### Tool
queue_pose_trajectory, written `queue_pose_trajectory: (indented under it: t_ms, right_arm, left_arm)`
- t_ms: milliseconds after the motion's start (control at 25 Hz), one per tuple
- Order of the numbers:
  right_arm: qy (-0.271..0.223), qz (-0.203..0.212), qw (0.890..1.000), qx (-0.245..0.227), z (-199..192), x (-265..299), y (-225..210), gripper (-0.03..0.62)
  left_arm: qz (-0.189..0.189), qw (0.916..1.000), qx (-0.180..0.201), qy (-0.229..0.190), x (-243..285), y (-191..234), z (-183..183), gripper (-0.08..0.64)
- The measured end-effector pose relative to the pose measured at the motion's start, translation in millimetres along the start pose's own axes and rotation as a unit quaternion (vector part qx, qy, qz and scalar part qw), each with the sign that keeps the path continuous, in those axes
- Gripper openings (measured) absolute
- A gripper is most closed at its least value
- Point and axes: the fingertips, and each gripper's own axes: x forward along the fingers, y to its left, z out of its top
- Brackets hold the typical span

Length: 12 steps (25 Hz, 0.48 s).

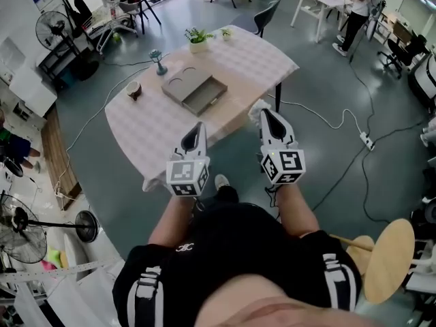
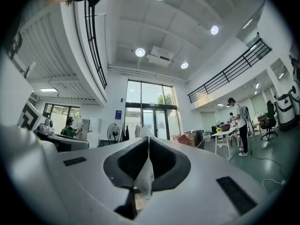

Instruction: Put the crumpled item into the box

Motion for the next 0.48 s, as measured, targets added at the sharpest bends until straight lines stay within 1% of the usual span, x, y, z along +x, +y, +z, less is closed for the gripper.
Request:
queue_pose_trajectory:
  t_ms: [240,480]
  right_arm:
    - [0.009,-0.001,1.0,-0.003,-5.0,72.3,-18.0,0.012]
    - [0.021,0.015,1.0,-0.003,-15.3,161.4,-26.4,0.011]
  left_arm:
    - [0.002,0.9999,-0.006,0.007,63.7,41.0,7.0,-0.009]
    - [0.015,0.9995,-0.02,0.019,128.1,95.8,6.6,-0.009]
